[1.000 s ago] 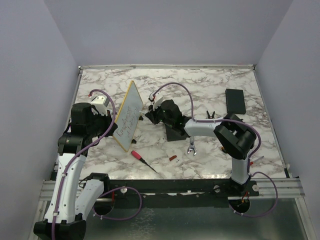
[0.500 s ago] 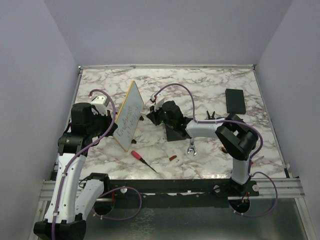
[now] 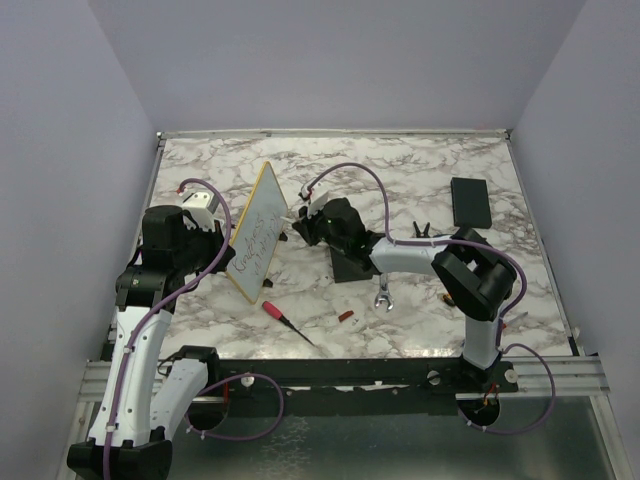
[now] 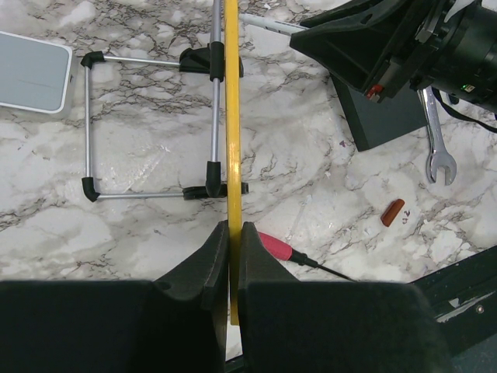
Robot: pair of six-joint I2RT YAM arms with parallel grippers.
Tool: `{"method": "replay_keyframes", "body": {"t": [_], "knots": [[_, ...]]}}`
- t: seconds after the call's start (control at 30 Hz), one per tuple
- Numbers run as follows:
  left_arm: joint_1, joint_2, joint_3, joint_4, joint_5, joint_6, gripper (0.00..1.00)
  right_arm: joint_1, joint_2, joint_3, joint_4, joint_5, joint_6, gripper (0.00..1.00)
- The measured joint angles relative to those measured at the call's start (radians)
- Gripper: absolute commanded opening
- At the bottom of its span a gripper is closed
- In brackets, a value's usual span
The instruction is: Write a sentence on the whiteboard
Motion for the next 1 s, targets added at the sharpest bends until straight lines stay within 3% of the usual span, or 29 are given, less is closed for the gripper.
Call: {"method": "replay_keyframes", "body": {"t": [1.0], "knots": [[0.0,0.0,0.0,0.0,0.0,0.0,0.0,0.0,0.036,0.029,-0.002,0.0,-0.005,0.01]]}}
